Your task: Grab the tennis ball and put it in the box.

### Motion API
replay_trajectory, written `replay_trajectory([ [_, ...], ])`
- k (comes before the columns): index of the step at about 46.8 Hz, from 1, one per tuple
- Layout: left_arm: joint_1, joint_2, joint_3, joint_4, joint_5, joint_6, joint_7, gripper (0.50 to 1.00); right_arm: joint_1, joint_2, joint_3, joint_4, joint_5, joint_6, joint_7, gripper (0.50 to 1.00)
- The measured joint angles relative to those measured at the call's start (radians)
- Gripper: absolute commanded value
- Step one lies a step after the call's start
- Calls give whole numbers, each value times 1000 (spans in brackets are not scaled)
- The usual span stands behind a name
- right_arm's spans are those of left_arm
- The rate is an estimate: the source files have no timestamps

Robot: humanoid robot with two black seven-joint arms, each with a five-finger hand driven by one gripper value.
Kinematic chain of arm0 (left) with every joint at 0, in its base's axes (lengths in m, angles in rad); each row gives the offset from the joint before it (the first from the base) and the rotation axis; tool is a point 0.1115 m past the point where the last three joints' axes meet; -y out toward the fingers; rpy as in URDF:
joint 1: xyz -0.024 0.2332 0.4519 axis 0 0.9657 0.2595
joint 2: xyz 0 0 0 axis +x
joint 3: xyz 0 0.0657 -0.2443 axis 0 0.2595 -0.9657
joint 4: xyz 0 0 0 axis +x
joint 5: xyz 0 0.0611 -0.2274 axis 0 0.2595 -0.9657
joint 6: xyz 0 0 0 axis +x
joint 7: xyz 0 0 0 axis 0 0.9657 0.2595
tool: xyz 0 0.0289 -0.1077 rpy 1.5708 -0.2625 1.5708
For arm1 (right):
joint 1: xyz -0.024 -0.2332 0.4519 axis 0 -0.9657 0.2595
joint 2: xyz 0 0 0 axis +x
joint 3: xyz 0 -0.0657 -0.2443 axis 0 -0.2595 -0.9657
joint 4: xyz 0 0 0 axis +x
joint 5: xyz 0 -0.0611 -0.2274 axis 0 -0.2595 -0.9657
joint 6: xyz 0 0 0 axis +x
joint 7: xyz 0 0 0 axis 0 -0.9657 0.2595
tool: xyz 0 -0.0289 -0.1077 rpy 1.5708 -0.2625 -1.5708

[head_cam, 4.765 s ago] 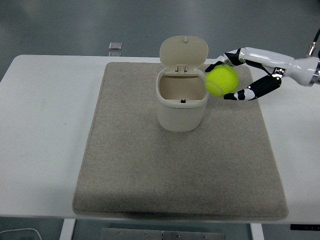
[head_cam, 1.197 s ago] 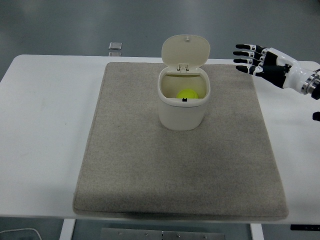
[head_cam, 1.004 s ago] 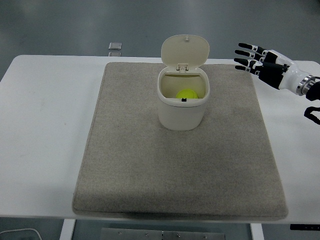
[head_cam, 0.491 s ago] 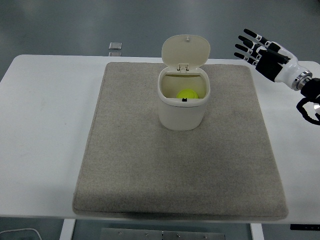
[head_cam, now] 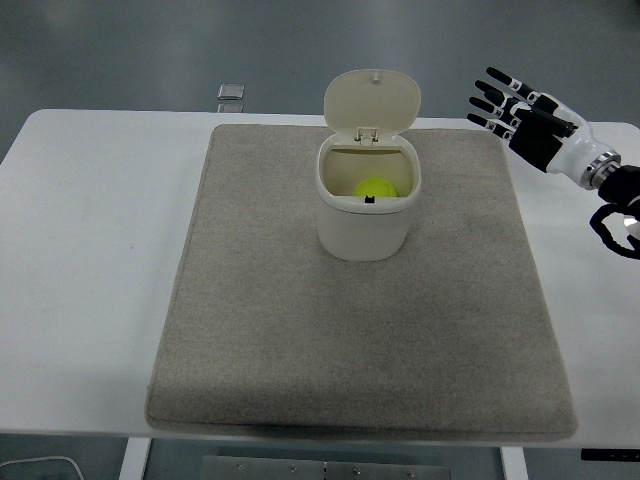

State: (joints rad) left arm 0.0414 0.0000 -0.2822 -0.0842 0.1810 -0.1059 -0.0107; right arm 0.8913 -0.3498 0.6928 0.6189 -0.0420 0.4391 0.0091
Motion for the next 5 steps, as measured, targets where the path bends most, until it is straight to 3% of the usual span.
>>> replay_trajectory([
  [5, 0, 0, 0, 0, 0, 0, 0, 992, 0, 0, 0, -1, 0, 0, 2, 903],
])
